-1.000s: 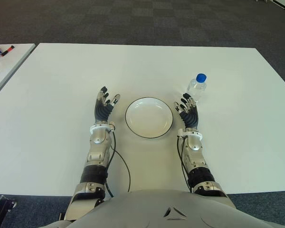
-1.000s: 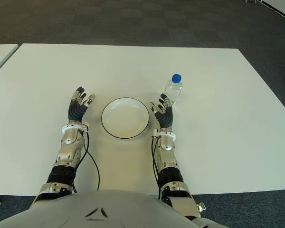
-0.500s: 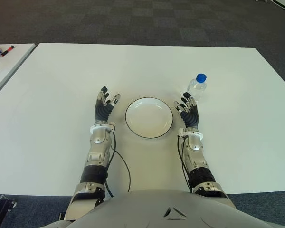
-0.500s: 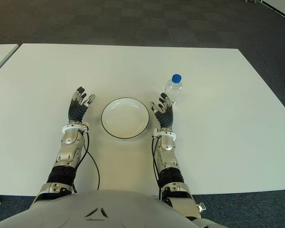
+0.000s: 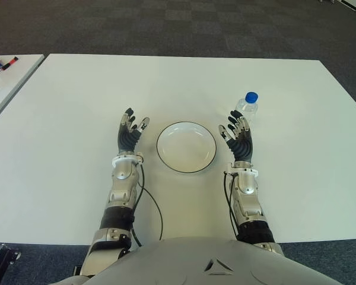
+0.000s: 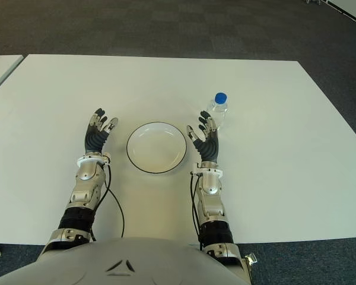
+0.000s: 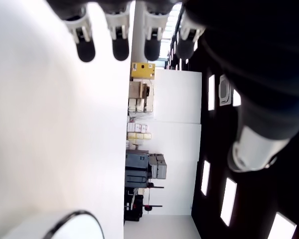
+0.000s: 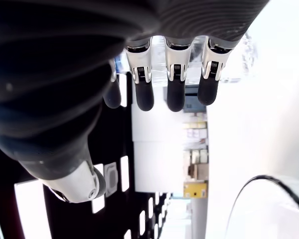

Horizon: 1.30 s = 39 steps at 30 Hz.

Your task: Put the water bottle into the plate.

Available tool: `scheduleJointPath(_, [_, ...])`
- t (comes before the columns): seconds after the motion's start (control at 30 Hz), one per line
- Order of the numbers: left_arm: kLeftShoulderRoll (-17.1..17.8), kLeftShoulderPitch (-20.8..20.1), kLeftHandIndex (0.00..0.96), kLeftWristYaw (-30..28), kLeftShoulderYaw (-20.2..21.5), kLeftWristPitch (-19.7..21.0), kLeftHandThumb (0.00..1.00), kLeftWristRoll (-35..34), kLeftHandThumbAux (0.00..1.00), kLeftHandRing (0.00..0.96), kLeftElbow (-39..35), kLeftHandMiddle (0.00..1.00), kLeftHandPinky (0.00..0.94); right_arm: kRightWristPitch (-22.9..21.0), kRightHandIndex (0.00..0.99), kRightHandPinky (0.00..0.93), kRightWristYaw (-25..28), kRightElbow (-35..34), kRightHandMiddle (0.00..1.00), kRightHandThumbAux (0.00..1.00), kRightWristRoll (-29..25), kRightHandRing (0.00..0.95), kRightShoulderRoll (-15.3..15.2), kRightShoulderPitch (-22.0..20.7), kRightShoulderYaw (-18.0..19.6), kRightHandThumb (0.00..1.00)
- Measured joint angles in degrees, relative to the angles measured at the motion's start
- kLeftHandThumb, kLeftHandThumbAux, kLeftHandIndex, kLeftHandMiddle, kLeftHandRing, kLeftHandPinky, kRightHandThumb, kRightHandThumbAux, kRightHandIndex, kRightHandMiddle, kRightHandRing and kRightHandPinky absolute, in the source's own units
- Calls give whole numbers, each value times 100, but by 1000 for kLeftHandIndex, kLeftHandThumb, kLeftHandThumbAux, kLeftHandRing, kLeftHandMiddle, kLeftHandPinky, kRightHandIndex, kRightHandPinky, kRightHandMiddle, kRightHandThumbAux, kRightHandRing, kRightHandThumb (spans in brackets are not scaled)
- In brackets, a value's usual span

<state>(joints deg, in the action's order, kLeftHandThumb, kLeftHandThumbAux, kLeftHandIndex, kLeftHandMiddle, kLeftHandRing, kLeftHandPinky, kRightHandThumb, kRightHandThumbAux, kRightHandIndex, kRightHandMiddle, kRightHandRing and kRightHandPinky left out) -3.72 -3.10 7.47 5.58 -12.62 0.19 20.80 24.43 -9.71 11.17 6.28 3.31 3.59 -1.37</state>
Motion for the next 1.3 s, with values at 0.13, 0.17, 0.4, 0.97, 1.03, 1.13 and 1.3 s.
scheduleJointPath(0.13, [0, -4, 77, 2, -7, -1, 192, 14, 633, 49, 1, 62, 86, -74, 124, 156, 35, -307, 153, 817, 22, 131, -4, 73, -49, 387])
scheduleJointPath(0.17, [1, -4, 77, 2, -8, -1, 193, 15, 632, 49, 1, 62, 86, -105, 124, 159, 39, -359, 154, 823, 23, 132, -5, 79, -54, 392])
scheduleJointPath(0.4, [1, -5, 75, 2, -7, 0, 195, 13, 631, 44, 6, 58, 80, -200, 130, 180, 40, -566, 155, 830, 35, 140, -9, 100, -77, 412])
scheduleJointPath(0.97, [-4, -5, 84, 2, 19, -14, 212, -64, 679, 49, 57, 72, 93, -216, 144, 184, 106, -964, 153, 807, 14, 148, -10, 293, -124, 416])
scheduleJointPath(1.03, [-4, -5, 85, 2, 19, -22, 214, -84, 685, 51, 64, 73, 93, -215, 147, 181, 89, -994, 154, 814, 14, 146, -9, 293, -134, 414])
scheduleJointPath(1.13, [-4, -5, 85, 1, 16, -64, 212, -105, 689, 51, 74, 73, 90, -201, 150, 184, 55, -1044, 156, 826, 14, 144, -9, 300, -145, 414])
scheduleJointPath(1.3, [-1, -6, 83, 0, 10, -116, 208, -110, 687, 50, 107, 72, 87, 25, 151, 191, -60, -1087, 157, 829, 25, 144, -10, 309, -150, 451])
